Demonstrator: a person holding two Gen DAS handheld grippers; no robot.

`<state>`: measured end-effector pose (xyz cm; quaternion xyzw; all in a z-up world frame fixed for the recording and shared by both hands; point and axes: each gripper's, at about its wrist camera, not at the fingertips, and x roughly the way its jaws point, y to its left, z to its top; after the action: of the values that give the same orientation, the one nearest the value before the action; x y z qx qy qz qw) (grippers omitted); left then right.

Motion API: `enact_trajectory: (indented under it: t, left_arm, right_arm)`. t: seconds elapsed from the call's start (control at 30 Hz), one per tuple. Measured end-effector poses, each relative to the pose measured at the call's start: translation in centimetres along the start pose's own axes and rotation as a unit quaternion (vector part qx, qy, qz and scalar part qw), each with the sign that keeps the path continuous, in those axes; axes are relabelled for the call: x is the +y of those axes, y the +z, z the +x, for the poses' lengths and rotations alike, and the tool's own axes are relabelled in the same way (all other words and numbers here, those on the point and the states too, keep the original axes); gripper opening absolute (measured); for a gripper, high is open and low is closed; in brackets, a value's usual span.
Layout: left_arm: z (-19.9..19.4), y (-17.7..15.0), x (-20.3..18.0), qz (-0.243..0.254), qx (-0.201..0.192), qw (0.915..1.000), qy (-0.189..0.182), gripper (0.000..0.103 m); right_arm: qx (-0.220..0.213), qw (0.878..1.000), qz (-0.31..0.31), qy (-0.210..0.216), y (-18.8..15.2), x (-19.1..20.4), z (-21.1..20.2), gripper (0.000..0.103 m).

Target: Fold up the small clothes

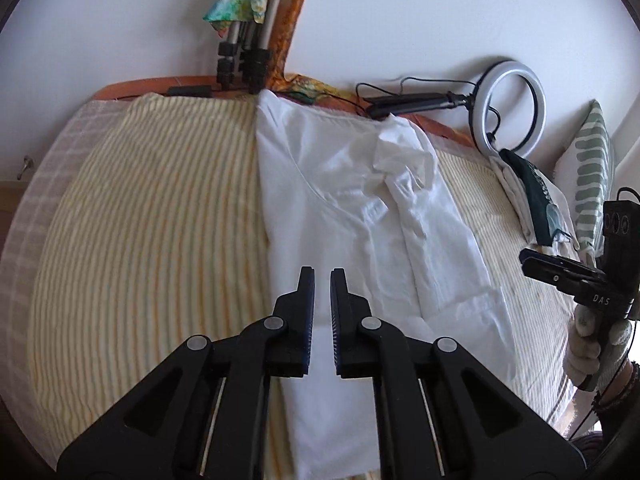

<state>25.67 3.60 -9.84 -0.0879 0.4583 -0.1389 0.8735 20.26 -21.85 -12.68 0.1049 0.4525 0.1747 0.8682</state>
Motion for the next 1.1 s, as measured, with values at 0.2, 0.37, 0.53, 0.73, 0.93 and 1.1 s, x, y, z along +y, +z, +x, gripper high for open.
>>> enact_trajectory:
  t: [0.2,0.37,0.53,0.73,0.93,1.1]
  left_arm:
    - [2.7,5.7,2.5,0.006,-0.023,0.9996,0.018,0.006]
    - [7.0,9.2,3.7,-0.006,-0.016,0.9996,0.025,0.006]
    - [10.2,11.1,4.2,-0.008,-0.014,0.9994,0.031,0.006]
    - [12.6,12.7,5.0,-0.009,-0.01,0.9991,0.041,0.029]
    - [14.0,13.8,5.6,-0.008,-0.015,0.9989,0.045,0.041]
    - [15.2,14.5,5.9,-0.008,-0.015,0.9986,0.05,0.041]
  right_arm:
    - [-0.013,1.0,0.003,-0.015,5.2,-2.9,2.4,0.023]
    - [-0.014,1.0,0.013,-0.014,8.7,-4.3,6.3,0.018]
    - [-0.005,0.999,0.014,-0.03,11.3,-5.0,10.6,0.018]
    - [0.014,0.999,-0.004,-0.044,13.2,-4.8,14.8,0.018]
    - [0.002,0.999,-0.026,-0.047,13.9,-4.9,13.8,0.019]
    - [-0.029,0.997,0.024,-0.06,14.5,-8.3,12.1,0.045]
